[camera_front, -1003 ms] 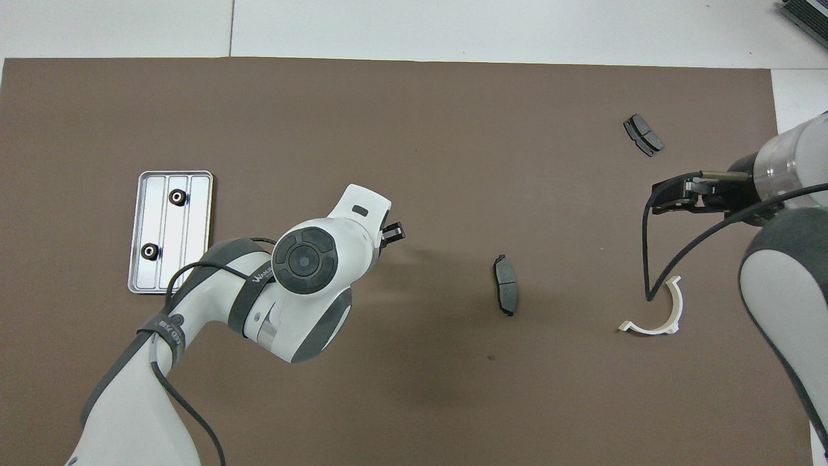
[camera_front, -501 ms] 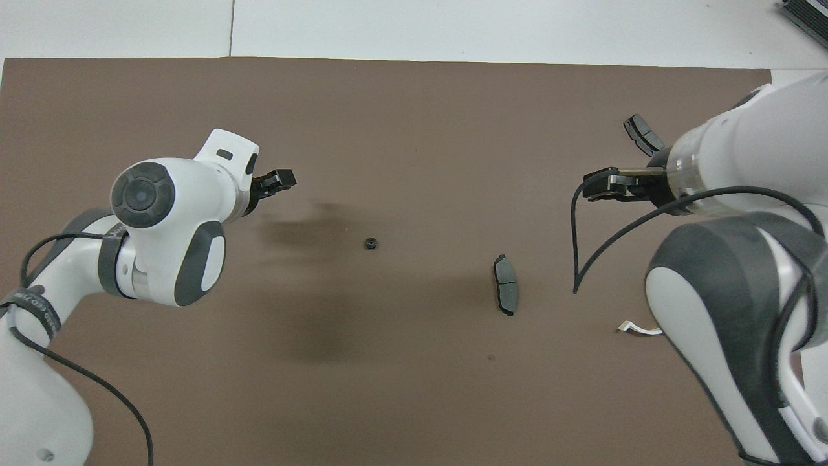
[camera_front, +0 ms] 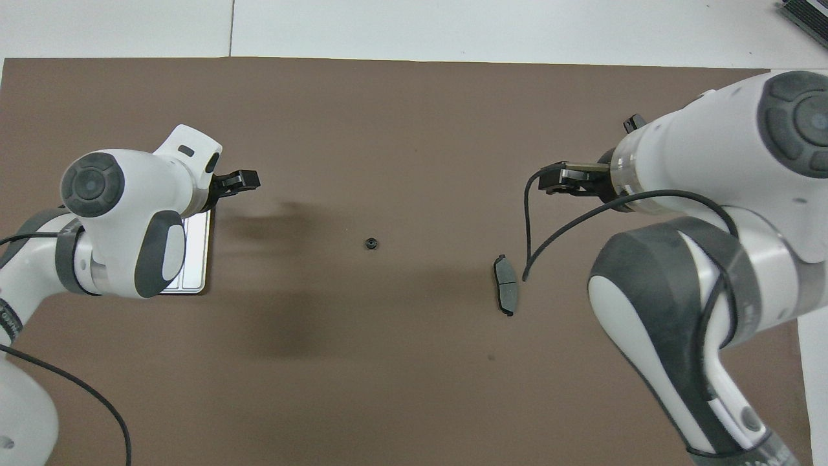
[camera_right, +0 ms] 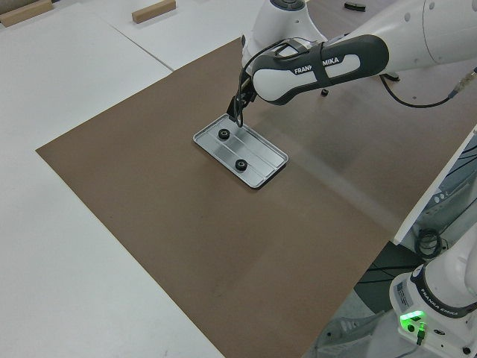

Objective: Place bearing gear from tray to pile
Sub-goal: 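Grasp the center bearing with the right gripper while the left gripper returns, then grasp another tray bearing with the left gripper while the right gripper lifts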

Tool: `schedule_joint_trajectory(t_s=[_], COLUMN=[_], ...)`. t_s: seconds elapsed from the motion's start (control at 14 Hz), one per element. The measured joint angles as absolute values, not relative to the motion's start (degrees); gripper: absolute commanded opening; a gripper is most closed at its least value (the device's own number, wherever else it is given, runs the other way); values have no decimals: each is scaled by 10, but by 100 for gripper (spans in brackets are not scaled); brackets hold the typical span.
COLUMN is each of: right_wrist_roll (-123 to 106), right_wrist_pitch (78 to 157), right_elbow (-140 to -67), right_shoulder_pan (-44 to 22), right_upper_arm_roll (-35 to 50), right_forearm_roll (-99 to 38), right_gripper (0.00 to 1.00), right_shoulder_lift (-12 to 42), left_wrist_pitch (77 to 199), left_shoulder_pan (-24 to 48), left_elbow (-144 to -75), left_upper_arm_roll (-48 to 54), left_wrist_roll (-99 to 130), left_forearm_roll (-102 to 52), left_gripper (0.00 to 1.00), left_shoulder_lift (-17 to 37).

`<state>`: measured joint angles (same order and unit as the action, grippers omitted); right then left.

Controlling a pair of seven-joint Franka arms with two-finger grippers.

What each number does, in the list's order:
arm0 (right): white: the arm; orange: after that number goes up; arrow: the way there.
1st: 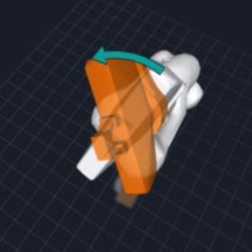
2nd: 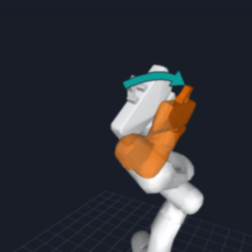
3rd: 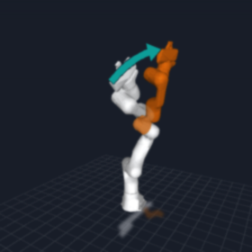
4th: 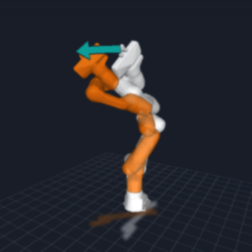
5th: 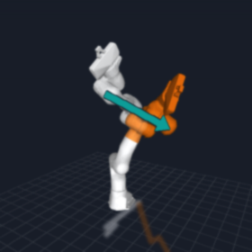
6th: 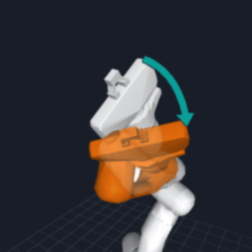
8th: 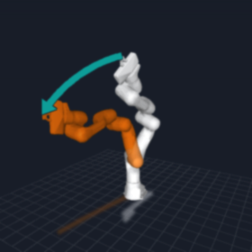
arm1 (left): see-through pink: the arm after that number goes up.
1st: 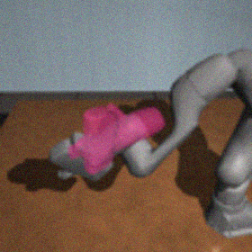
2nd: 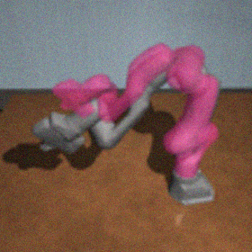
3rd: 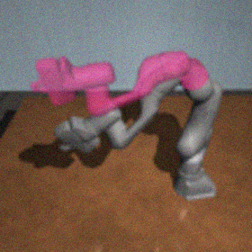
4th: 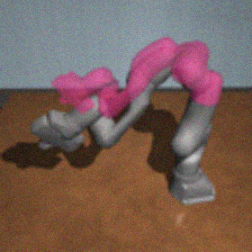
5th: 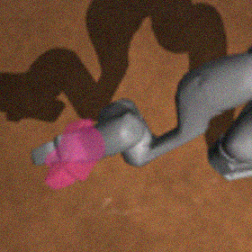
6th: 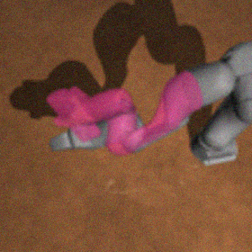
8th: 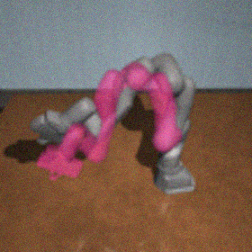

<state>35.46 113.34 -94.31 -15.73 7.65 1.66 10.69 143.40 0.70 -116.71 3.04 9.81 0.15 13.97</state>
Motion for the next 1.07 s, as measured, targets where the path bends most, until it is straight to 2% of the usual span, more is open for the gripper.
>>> schedule_joint_trajectory(t_s=[0.21,0.57,1.07], right_wrist_roll=[393,437,534], right_wrist_pitch=[1148,1175,1192], right_elbow=[-906,-878,-795], right_shoulder_pan=[-192,-237,-310], right_upper_arm_roll=[77,77,76], right_forearm_roll=[30,46,109], right_gripper=[100,100,100], right_shoulder_lift=[164,224,337], left_wrist_pitch=[1438,1475,1489], left_shoulder_pan=[-21,-30,-30], left_elbow=[-1167,-1167,-1167], left_upper_arm_roll=[31,32,33], left_wrist_roll=[68,61,61], left_forearm_roll=[1,2,2], left_gripper=[81,62,41], left_shoulder_lift=[145,178,190])
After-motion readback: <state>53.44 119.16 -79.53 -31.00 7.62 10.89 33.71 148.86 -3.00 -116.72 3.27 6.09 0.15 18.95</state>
